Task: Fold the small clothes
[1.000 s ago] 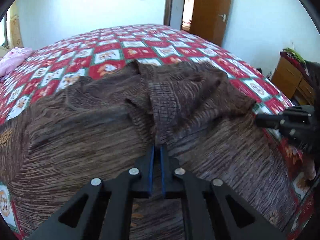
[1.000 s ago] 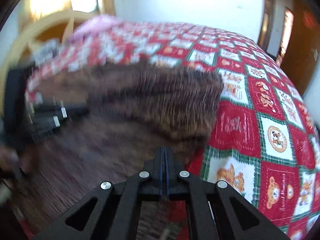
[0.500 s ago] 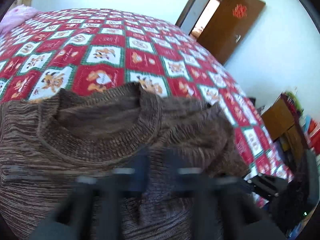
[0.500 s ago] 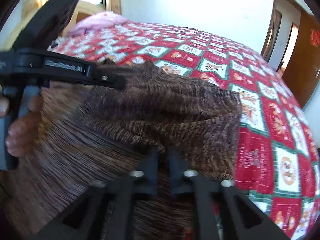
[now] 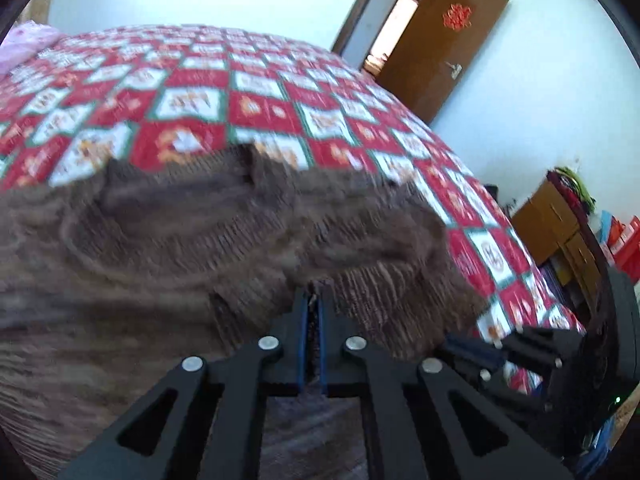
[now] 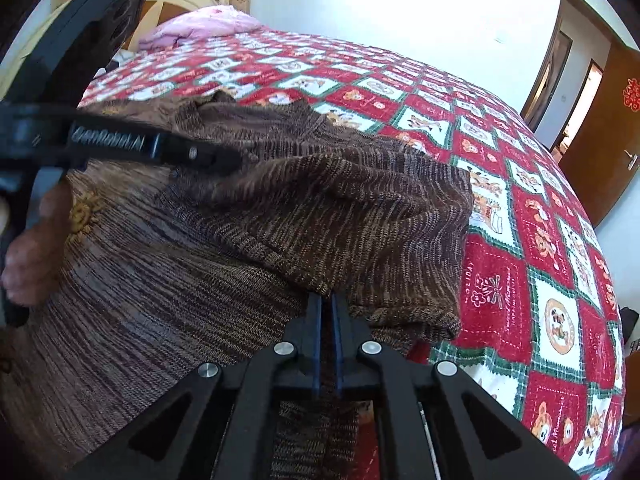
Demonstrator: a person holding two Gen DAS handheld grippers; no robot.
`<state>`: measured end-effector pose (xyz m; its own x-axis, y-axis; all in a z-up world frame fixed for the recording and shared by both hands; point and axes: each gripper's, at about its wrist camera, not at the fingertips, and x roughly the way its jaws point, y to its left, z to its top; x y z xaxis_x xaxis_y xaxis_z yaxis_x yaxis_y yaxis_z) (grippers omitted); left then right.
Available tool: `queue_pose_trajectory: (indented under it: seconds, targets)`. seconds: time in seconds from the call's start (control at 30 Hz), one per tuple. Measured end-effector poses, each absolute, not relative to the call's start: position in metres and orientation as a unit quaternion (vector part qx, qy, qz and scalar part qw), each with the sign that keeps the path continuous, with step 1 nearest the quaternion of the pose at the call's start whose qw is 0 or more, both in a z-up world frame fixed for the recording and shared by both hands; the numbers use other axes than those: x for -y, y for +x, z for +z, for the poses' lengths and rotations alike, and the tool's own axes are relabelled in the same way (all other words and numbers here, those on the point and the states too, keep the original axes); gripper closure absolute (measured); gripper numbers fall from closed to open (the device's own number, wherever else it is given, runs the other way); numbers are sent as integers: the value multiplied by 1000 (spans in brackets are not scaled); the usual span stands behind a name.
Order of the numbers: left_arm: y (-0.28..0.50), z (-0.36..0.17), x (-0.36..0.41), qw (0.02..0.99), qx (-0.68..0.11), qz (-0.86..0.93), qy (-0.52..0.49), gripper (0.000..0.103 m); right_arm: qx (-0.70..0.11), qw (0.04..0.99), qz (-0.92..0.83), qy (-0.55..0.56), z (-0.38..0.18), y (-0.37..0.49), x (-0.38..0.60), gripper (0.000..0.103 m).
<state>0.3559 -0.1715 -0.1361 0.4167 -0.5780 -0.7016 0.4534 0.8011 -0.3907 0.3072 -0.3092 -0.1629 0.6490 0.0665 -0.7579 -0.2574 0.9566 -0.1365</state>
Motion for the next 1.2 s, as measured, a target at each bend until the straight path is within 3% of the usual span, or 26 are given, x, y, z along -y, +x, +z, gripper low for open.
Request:
queue_pose_trajectory:
  seconds: [0.2, 0.47, 0.6, 0.63, 0.67, 0.7, 0.73, 0.77, 0.8, 0.97, 1.03, 1.2]
  targets:
    - [344, -117, 146, 859, -414, -296, -53, 100, -426, 889, 118, -121, -157, 295, 319, 100]
    - [374, -139, 113, 849, -445, -263, -112, 101, -432, 886, 134, -99, -161, 297, 318, 100]
    - [358, -132, 110, 858, -435, -259, -90, 101, -433, 883, 147, -110, -159, 297, 315, 99]
    - [353, -129, 106, 860, -432, -257, -87, 97, -422, 891, 145, -85, -150, 297, 322, 96]
    - [348, -125, 100, 864, -429, -250, -80, 85, -413, 897, 145, -63, -143, 297, 328, 91]
    - [344, -122, 94, 870, -425, -242, -69, 74, -398, 906, 142, -31, -134, 298, 335, 69]
    - [338, -117, 84, 881, -414, -222, -53, 45, -389, 910, 139, -16, -126, 302, 335, 54]
    - [334, -114, 74, 892, -404, -200, -43, 19, -384, 913, 137, -15, -123, 305, 331, 54]
    - [332, -112, 67, 901, -392, -183, -38, 14, -379, 916, 129, -25, -119, 309, 321, 54]
    - [332, -114, 8, 915, -388, -107, -22, 12, -407, 901, 152, 0, -128, 350, 274, 55]
    - [332, -120, -22, 917, -391, -70, -27, 12, -443, 878, 181, 5, -150, 369, 242, 74]
    - [325, -133, -72, 919, -394, 2, -7, 12, -437, 880, 179, -57, -162, 361, 188, 71]
